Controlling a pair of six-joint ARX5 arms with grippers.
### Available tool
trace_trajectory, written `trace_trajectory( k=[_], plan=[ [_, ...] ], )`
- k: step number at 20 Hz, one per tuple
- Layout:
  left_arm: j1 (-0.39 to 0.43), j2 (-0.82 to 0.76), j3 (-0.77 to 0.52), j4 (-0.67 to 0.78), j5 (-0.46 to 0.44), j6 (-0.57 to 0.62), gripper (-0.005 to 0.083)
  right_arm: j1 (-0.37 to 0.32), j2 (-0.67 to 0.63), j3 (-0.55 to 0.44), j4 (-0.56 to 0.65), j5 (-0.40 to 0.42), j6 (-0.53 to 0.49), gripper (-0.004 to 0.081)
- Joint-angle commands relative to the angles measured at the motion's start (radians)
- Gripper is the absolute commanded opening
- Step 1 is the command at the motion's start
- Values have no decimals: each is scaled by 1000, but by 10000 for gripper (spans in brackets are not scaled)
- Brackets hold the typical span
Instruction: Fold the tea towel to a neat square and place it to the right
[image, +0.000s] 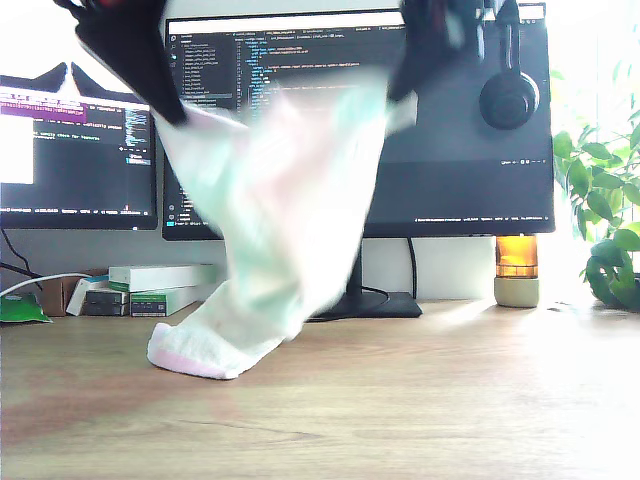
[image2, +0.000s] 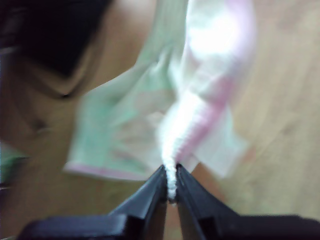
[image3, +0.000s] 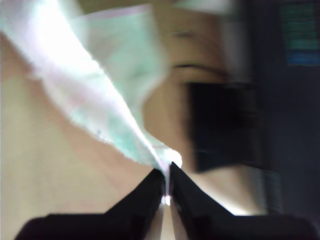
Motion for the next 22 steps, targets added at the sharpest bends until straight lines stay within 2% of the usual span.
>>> trace_trajectory(
  k=[1, 4, 6, 8, 12, 16, 19, 22],
  plan=[
    [-2, -3, 70, 10, -31, -2, -21, 4, -5, 50, -4, 26, 9, -11],
    [14, -3, 159, 21, -39, 21, -21, 4, -5, 129, 1, 52, 8, -11],
    [34, -3, 184, 55, -40, 50, -21, 5, -5, 152, 39, 98, 8, -11],
    [63, -1, 185, 102, -43, 71, -21, 5, -3, 156, 139, 142, 17, -11],
    [126, 23, 185, 212, -51, 166, -21, 3, 18, 156, 278, 155, 27, -11],
    [183, 50, 186, 351, -45, 232, -21, 2, 107, 167, 425, 190, 22, -11],
    [238, 94, 186, 436, -24, 268, -21, -9, 206, 238, 468, 224, 20, -11],
    [276, 126, 186, 557, -31, 317, -21, -28, 284, 330, 593, 276, 20, -11]
  ],
)
